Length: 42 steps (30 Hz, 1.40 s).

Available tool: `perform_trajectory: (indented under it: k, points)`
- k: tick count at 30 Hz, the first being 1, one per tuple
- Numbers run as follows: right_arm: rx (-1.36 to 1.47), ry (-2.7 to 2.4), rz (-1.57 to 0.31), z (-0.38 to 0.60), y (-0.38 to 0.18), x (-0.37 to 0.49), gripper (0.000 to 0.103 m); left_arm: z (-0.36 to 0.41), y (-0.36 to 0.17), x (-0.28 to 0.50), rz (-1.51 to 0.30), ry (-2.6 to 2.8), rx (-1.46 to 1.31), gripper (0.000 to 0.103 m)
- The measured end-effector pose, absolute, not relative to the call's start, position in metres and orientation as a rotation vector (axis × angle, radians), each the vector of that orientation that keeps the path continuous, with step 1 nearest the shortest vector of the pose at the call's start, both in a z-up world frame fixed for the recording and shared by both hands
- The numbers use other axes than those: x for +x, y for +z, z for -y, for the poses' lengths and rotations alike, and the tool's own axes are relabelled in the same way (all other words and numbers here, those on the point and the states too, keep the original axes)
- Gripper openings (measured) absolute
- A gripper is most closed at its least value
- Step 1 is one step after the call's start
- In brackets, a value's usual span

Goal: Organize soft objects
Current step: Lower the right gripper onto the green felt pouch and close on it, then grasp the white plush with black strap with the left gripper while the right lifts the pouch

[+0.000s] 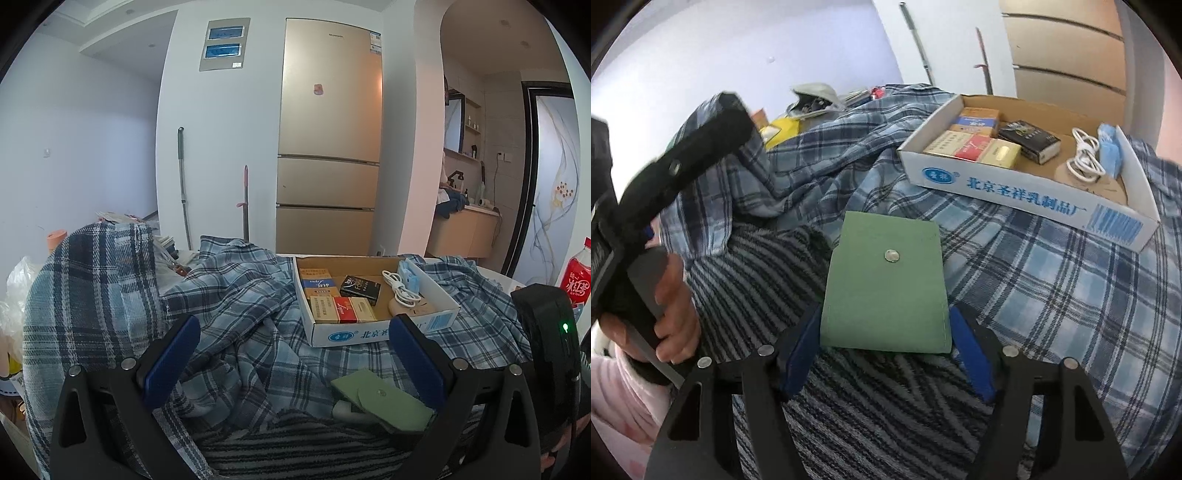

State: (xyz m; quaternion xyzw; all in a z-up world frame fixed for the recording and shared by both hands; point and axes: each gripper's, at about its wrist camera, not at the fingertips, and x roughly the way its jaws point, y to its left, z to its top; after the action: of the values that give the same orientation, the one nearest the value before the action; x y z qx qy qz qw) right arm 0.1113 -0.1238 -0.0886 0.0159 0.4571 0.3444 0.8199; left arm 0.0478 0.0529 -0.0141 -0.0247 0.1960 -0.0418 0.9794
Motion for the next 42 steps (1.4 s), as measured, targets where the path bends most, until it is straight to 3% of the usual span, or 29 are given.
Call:
perform_trajectory:
  k: [5, 15, 20, 22, 24, 28, 29, 31, 36, 42]
  points:
    - [0.037, 0.673, -0.868, 0.133, -0.072, 0.104, 0.067, -0.052, -0.015, 0.048, -0.395, -0.087, -0.045, 0.103]
    - [0.016, 0.236, -0.396, 0.179, -0.018, 0.067, 0.067, -0.035, -0.034, 0.073, -0.555, -0.229, -0.001, 0.102]
    - [-0.049, 0.163, -0.298, 0.172, -0.009, 0.055, 0.067, -0.013, -0.057, 0.096, -0.730, -0.296, 0.075, 0.086]
    - [-0.071, 0.163, -0.291, 0.168, -0.009, 0.055, 0.068, -0.005, -0.075, 0.110, -0.859, -0.304, 0.106, 0.063]
    - [-0.081, 0.168, -0.293, 0.166, -0.009, 0.054, 0.068, -0.002, -0.087, 0.117, -0.936, -0.333, 0.111, 0.054]
    - [-0.079, 0.172, -0.304, 0.167, -0.009, 0.054, 0.068, -0.001, -0.091, 0.118, -0.955, -0.358, 0.106, 0.052]
    - [-0.074, 0.174, -0.307, 0.169, -0.011, 0.053, 0.068, -0.001, -0.091, 0.118, -0.956, -0.361, 0.105, 0.050]
    - [-0.066, 0.175, -0.319, 0.170, -0.012, 0.056, 0.068, 0.000, -0.089, 0.116, -0.948, -0.386, 0.101, 0.032]
    - [-0.055, 0.140, -0.317, 0.175, -0.013, 0.057, 0.068, -0.001, -0.071, 0.102, -0.817, -0.365, 0.120, 0.028]
    - [-0.050, 0.125, -0.294, 0.176, -0.011, 0.054, 0.068, -0.016, -0.038, 0.063, -0.522, -0.341, 0.082, 0.028]
